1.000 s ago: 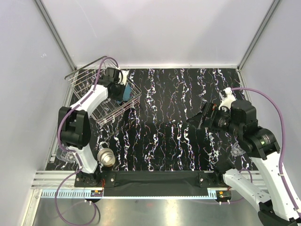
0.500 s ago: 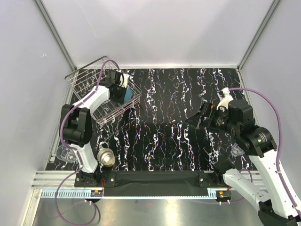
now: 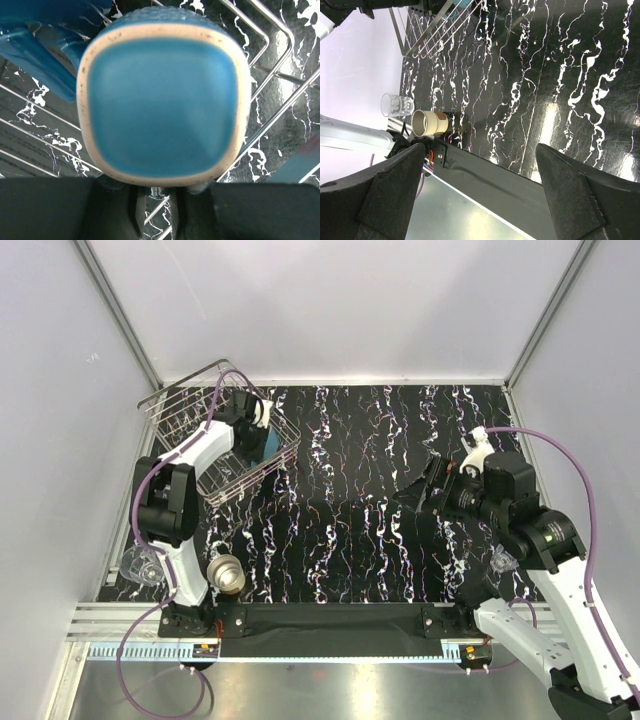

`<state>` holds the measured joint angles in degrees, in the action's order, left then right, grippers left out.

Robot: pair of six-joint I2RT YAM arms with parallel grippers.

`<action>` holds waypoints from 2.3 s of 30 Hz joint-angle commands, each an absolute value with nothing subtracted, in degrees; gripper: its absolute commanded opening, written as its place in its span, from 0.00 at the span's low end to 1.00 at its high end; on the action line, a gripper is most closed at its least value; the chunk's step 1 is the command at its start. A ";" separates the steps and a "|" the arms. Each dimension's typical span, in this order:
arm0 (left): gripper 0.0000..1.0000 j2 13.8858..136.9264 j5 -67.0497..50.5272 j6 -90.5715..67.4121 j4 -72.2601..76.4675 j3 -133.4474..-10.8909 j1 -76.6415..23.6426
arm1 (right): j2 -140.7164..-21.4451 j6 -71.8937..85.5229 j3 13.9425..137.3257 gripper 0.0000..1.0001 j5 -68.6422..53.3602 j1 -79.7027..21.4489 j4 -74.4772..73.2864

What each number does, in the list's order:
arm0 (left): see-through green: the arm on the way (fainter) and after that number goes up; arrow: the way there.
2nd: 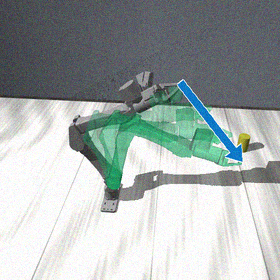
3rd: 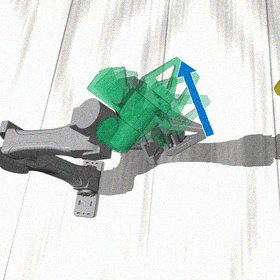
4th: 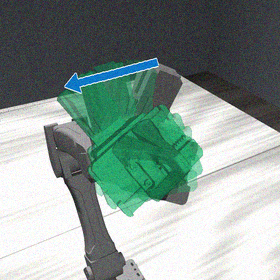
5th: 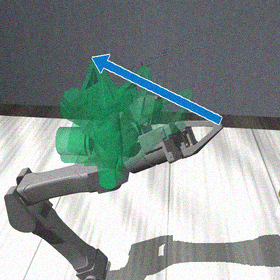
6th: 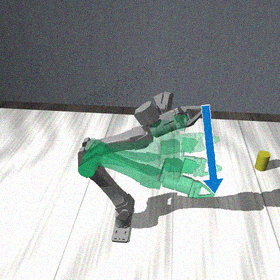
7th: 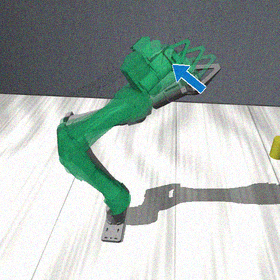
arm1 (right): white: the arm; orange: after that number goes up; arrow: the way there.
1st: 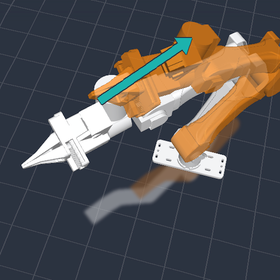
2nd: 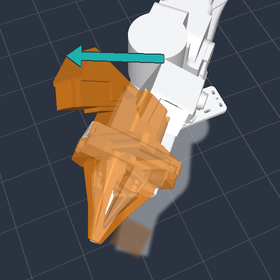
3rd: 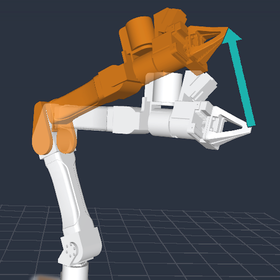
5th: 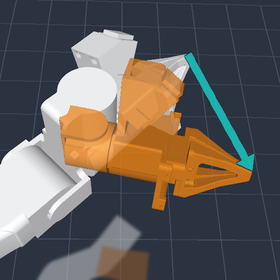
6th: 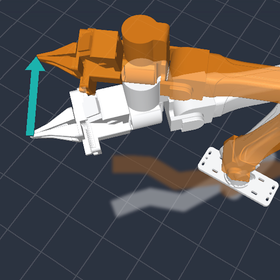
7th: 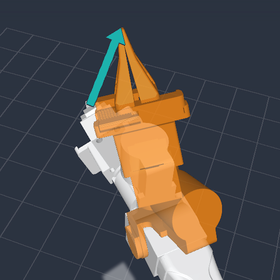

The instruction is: Load the cups into the dish rack

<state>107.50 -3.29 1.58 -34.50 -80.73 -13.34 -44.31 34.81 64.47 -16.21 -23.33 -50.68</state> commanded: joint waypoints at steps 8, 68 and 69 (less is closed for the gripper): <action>0.57 106.53 -5.71 0.18 -34.72 -83.67 -13.45 | -44.21 35.60 63.02 1.00 -16.35 -23.82 -48.16; 0.85 65.83 -21.53 -15.47 -17.67 -62.14 -44.82 | -57.04 38.94 53.62 0.70 16.96 15.55 -54.32; 0.85 66.18 -22.06 -15.47 -17.93 -62.49 -44.82 | -57.74 38.76 53.18 0.71 16.35 17.12 -53.53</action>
<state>67.20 -21.04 -16.43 -20.82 -61.98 -44.51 -56.60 39.24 54.28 14.85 14.24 -56.80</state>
